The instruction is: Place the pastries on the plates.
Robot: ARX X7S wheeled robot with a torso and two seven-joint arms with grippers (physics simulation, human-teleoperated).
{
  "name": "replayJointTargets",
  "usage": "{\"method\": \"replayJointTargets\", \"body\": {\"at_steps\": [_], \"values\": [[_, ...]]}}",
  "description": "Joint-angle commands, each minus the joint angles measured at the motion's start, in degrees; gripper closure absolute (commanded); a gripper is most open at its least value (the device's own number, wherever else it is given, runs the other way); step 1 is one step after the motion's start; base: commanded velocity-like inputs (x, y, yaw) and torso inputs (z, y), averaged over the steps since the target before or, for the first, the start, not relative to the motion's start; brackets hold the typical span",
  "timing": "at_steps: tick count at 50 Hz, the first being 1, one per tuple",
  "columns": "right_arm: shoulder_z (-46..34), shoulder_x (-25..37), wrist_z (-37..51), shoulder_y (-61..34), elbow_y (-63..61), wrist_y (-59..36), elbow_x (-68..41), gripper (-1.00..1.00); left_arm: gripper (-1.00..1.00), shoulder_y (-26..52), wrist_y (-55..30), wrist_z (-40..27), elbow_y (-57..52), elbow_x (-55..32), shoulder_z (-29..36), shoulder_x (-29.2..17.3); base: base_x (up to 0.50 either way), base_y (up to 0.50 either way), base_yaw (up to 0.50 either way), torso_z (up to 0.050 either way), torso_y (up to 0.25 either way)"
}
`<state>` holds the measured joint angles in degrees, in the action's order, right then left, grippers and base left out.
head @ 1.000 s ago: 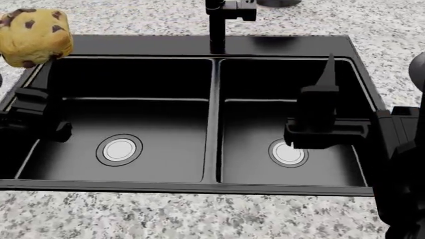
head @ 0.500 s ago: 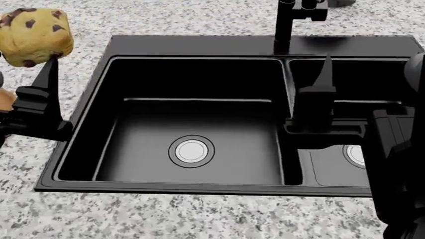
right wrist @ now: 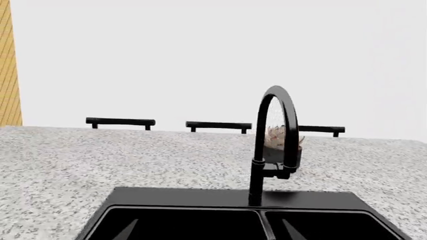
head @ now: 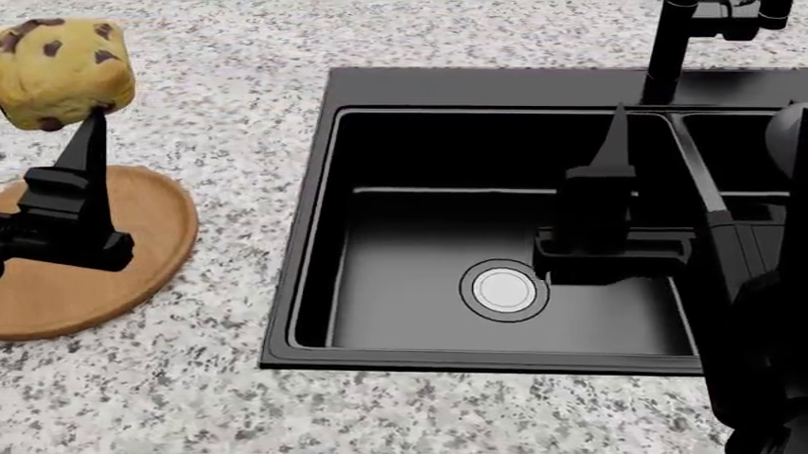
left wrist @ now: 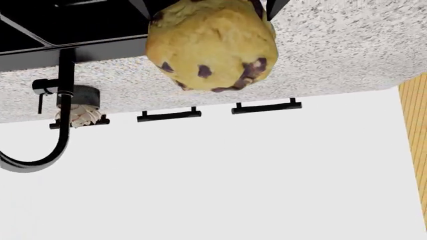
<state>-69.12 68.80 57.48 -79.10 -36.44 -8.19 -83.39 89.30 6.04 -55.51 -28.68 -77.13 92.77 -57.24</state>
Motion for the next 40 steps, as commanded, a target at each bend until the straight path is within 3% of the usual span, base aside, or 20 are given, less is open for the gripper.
{"method": "replayJointTargets", "body": {"at_steps": [1, 40], "values": [[1.3, -0.9, -1.7, 0.2, -0.5, -0.3, 0.9, -1.0, 1.0, 0.0, 3.4, 1.6, 0.7, -0.8, -2.0, 1.4, 0.0, 0.5, 0.0, 0.0, 0.0], [2.2, -0.8, -2.8, -1.8, -1.1, -3.6, 0.9, -1.0, 1.0, -1.6, 3.9, 0.6, 0.2, -0.3, -2.6, 1.6, 0.0, 0.5, 0.0, 0.0, 0.0]]}}
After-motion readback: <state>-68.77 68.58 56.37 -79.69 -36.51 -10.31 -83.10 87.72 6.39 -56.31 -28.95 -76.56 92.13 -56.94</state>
